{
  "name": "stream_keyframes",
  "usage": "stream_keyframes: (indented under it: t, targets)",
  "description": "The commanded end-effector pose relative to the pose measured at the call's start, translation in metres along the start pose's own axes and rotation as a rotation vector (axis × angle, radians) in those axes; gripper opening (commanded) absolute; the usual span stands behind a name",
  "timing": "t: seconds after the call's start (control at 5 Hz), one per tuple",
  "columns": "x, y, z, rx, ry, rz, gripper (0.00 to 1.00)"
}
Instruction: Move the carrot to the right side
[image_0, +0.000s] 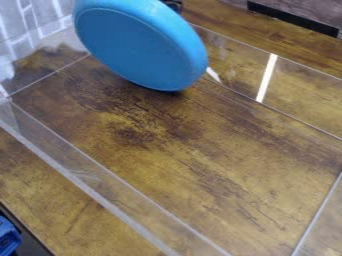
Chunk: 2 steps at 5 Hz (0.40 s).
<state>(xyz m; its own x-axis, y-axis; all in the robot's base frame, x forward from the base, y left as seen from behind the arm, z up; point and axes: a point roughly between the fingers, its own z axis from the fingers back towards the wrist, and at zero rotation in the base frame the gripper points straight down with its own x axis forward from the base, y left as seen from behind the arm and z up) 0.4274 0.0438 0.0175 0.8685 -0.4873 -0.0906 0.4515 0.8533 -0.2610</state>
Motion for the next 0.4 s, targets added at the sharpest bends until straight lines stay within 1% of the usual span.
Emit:
stream_keyframes:
  t: [0.0, 0.2]
  targets:
    - [0.0043, -0.0115, 0.0022, 0.012, 0.032, -0.051, 0.00]
    - [-0.0037, -0.0079, 0.0044, 0.011, 0.054, -0.036, 0.00]
